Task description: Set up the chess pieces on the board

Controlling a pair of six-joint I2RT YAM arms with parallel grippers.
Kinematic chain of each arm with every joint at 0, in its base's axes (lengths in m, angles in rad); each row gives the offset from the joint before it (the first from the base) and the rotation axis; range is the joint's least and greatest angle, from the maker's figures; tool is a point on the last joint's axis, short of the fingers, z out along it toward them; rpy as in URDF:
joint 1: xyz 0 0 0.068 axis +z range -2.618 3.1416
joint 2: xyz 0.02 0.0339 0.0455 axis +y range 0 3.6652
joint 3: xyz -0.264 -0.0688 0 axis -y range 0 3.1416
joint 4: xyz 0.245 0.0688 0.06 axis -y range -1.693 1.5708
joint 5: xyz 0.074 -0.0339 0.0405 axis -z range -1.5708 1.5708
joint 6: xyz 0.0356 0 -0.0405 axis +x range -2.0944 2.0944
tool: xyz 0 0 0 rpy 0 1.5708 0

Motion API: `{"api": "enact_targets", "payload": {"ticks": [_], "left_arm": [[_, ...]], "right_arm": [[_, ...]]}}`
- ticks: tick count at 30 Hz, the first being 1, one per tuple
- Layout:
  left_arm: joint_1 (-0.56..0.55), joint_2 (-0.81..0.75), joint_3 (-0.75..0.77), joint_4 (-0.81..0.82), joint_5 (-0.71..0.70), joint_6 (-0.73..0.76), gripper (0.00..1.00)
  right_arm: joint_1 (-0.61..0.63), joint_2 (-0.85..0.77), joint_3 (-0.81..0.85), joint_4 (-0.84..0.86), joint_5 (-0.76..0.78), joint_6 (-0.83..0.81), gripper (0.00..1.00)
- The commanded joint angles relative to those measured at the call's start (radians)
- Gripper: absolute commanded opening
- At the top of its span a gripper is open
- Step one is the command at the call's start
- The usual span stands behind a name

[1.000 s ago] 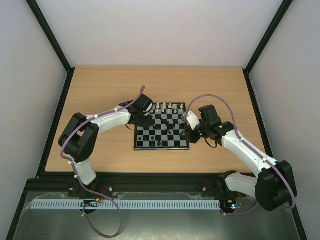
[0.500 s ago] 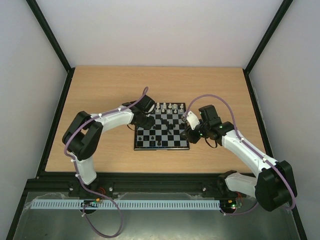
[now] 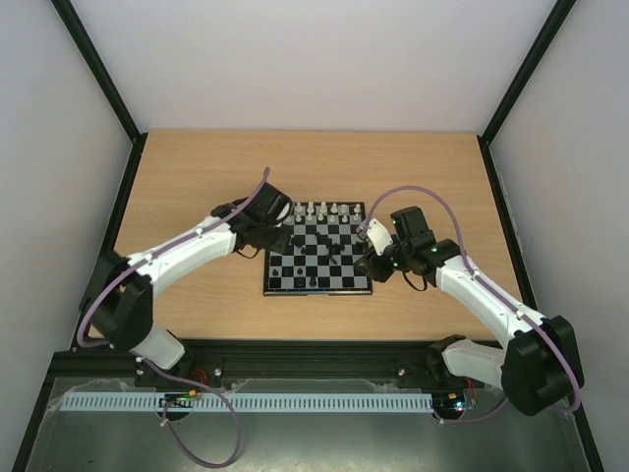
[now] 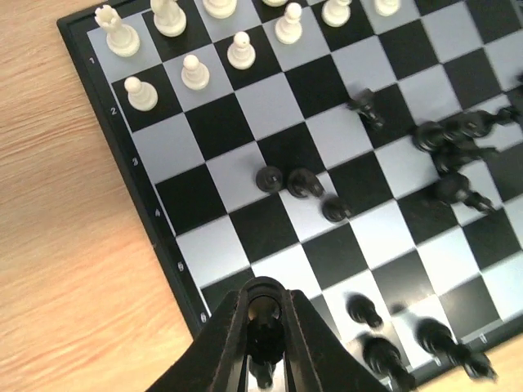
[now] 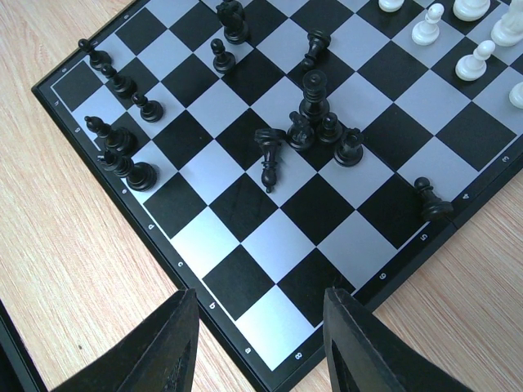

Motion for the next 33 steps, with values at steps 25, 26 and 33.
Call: {"api": "enact_targets", "payload": {"ticks": [25, 26, 33], "left_arm": [[-0.137, -0.089, -0.249, -0.023, 0.01, -0.131, 0.14], [-0.136, -0.084, -0.249, -0.02, 0.008, -0.131, 0.14], [-0.137, -0.055, -0.252, -0.014, -0.005, -0.126, 0.14]], "right_arm": [[-0.002, 0.016, -0.011, -0.008, -0.014, -0.016, 0.43], [-0.002, 0.017, -0.011, -0.007, -0.015, -0.016, 0.43], [-0.003, 0.02, -0.01, -0.01, -0.017, -0.017, 0.43]]}}
